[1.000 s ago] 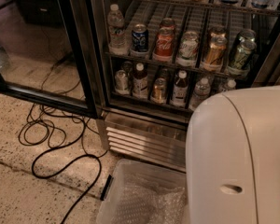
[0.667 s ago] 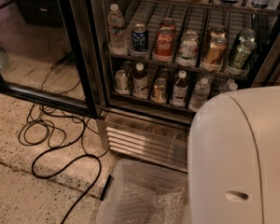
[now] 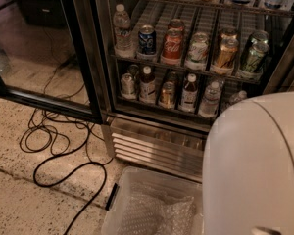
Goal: Pick water bottle from bottom shelf of fridge
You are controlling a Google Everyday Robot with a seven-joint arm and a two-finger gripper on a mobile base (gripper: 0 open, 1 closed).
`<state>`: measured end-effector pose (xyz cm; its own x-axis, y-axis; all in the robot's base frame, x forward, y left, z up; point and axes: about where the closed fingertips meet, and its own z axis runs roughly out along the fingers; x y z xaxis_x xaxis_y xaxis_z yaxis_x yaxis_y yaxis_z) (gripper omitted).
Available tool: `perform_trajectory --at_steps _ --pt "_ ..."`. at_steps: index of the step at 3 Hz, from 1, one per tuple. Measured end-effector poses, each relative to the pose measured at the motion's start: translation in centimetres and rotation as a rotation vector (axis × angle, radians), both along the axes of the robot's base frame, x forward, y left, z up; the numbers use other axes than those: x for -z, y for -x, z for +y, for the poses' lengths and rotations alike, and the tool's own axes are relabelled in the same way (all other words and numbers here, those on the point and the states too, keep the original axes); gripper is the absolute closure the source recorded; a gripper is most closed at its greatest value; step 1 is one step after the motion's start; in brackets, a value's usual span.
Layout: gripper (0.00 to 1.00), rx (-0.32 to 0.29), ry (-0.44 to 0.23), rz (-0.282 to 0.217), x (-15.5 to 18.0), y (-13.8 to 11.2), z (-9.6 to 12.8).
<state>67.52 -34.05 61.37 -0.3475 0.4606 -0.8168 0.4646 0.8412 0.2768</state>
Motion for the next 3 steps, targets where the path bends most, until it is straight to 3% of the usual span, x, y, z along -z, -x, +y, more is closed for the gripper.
perform_trajectory --at_steps 1,3 --pt "1.00 0.021 -0.087 0.102 2.1 2.8 0.6" --pt "1.00 0.018 -0.126 0.151 3.1 3.7 1.1"
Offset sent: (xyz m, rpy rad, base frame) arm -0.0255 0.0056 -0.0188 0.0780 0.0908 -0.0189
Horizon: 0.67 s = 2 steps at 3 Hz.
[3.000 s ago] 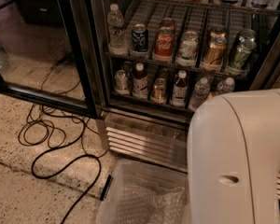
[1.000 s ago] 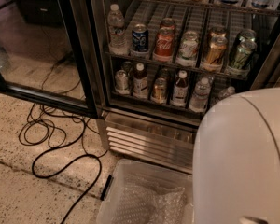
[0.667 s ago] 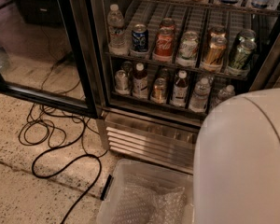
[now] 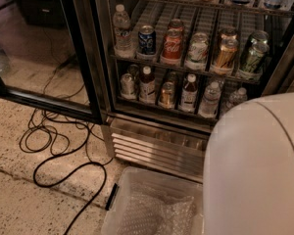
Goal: Pick water bottle from bottom shelf of fridge
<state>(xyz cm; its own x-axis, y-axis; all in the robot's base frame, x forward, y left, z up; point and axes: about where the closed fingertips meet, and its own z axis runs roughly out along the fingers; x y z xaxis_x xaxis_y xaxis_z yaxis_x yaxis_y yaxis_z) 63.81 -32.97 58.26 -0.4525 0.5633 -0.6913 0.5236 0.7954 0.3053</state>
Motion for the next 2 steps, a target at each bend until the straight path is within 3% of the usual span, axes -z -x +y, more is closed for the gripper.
perform_trajectory --at_steps 1,2 --pt "1.00 0.003 -0.068 0.102 1.92 2.98 1.39" --pt "1.00 0.003 -0.068 0.102 1.92 2.98 1.39"
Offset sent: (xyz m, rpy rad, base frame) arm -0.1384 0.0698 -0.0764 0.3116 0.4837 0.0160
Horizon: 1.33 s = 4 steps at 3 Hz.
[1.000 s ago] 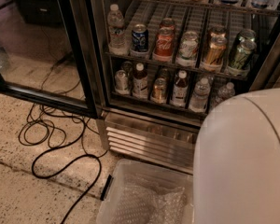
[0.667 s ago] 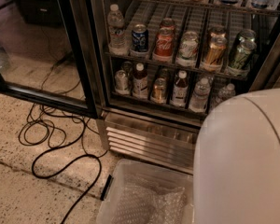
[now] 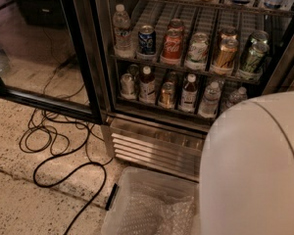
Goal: Pick water bottle from bottom shelf of fridge
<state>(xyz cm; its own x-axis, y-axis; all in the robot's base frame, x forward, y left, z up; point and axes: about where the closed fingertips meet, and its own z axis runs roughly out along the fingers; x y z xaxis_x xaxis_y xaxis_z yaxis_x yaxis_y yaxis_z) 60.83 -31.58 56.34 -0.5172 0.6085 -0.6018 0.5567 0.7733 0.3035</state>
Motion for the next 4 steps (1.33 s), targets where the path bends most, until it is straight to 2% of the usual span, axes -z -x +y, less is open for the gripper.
perform_trajectory --at_steps 1,2,3,4 --pt "1.00 -0.022 -0.055 0.035 1.3 1.0 0.6" --pt "1.00 -0.119 -0.162 0.112 3.4 3.8 2.8" --pt "1.00 -0.203 -0.212 0.163 5.2 5.2 4.5" --pt "1.00 -0.203 -0.213 0.163 5.2 5.2 4.5"
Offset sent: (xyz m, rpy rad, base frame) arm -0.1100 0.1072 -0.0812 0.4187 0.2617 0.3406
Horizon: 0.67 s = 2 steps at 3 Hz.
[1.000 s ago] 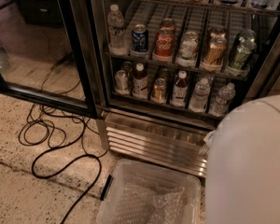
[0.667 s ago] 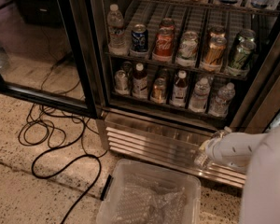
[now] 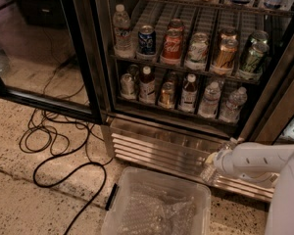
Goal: Pick water bottle from bottom shelf of fridge
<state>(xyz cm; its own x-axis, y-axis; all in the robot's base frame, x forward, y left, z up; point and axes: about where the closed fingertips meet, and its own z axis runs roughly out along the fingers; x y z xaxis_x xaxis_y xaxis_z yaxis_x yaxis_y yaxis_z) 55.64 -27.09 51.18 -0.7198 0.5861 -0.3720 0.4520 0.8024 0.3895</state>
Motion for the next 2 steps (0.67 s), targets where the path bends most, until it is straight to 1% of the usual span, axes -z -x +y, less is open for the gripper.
perform_trajectory --at_steps 1,2 --pt "1.00 -0.017 -0.011 0.030 0.9 0.6 0.9" --pt "1.00 -0.068 -0.084 0.103 2.9 3.3 3.5"
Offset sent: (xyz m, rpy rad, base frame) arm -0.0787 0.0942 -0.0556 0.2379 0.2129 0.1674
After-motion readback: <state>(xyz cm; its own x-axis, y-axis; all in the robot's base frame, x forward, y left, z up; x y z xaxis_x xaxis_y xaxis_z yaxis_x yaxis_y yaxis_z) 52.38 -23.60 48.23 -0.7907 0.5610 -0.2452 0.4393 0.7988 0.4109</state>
